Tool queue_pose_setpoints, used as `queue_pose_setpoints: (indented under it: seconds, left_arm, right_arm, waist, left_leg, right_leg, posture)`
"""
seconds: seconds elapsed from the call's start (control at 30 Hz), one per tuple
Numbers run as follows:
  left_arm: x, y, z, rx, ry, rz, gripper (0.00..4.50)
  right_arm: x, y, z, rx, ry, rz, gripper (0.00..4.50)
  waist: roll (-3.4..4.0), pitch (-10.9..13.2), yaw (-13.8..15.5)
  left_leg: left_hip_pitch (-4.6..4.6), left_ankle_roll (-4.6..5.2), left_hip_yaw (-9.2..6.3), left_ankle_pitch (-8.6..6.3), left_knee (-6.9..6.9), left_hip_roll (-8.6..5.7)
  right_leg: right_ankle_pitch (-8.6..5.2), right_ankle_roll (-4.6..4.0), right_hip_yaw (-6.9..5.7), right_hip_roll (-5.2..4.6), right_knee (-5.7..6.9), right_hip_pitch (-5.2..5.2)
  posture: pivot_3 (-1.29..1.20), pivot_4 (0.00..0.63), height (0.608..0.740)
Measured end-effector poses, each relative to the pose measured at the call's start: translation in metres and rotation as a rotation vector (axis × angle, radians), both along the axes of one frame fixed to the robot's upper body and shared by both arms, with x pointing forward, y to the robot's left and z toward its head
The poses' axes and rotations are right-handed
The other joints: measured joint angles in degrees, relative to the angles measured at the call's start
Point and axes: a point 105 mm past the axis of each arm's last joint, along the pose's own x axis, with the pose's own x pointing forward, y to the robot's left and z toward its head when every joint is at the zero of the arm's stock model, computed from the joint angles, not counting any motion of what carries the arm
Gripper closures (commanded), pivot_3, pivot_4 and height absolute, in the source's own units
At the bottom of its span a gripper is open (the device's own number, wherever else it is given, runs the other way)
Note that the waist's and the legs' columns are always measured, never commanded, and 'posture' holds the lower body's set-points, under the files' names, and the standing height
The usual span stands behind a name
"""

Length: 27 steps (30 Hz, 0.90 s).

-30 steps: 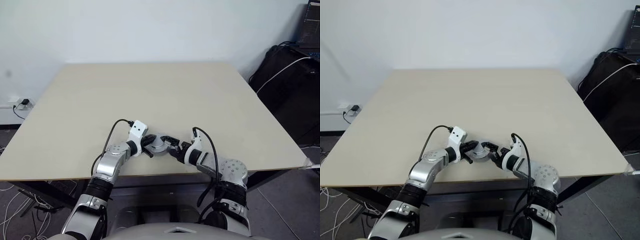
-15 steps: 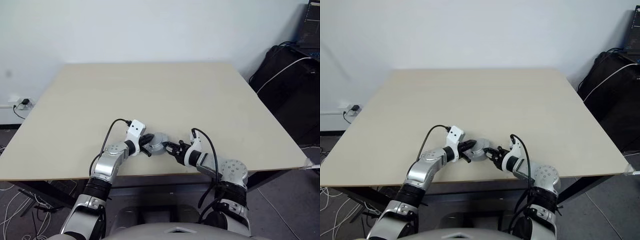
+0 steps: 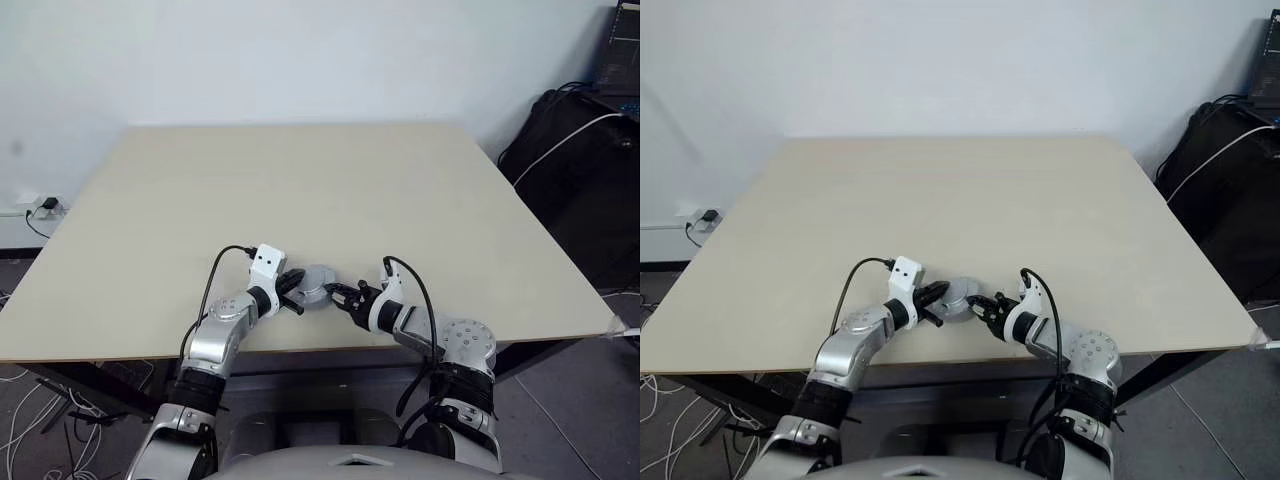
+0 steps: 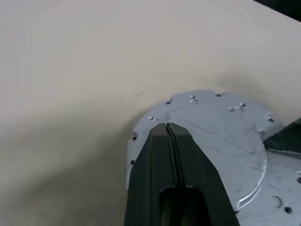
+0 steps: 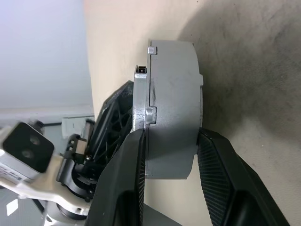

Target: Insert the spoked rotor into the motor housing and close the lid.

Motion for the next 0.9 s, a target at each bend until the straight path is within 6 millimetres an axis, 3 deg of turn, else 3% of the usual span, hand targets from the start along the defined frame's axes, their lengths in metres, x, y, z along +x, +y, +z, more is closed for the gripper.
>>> queue_pose_setpoints:
  seconds: [0.23,0.4,0.63,0.9]
  left_arm:
    - [-0.002,0.051,0.037,-0.251,-0.143,0.372,4.5]
    - [-0.042,0.087,0.018,-0.444,-0.047,0.541,4.5]
    - [-0.081,0.07,0.014,-0.756,0.125,0.5,4.5]
    - [-0.088,0.042,0.042,-1.177,0.219,0.359,4.5]
  right_arm:
    - [0.0,-0.006,0.0,0.033,0.002,-0.041,3.23]
    - [0.003,-0.014,0.002,0.071,-0.008,-0.095,3.23]
    - [0.008,-0.008,0.035,0.267,-0.148,-0.091,3.23]
    - [0.009,0.009,0.058,0.35,-0.222,-0.011,3.23]
  waist:
    - [0.0,0.2,0.2]
    - [-0.04,0.5,0.1]
    - [-0.13,0.9,0.0]
    - [-0.08,0.9,-0.4]
  left_leg:
    - [-0.14,0.03,0.02,-0.02,-0.01,0.0]
    - [-0.21,0.1,0.05,-0.08,0.01,-0.02]
    - [-0.21,0.14,0.07,-0.11,0.05,-0.03]
    - [-0.23,0.13,0.13,-0.1,0.04,-0.02]
  right_leg:
    - [0.0,-0.01,0.01,0.0,-0.02,0.0]
    - [-0.04,0.05,0.0,0.03,-0.06,0.0]
    - [-0.04,0.11,0.02,-0.01,-0.1,-0.22]
    - [-0.04,0.1,0.07,0.04,-0.09,-0.26]
  posture:
    - [0.0,0.0,0.74]
    - [0.0,0.0,0.74]
    - [0.0,0.0,0.74]
    - [0.0,0.0,0.74]
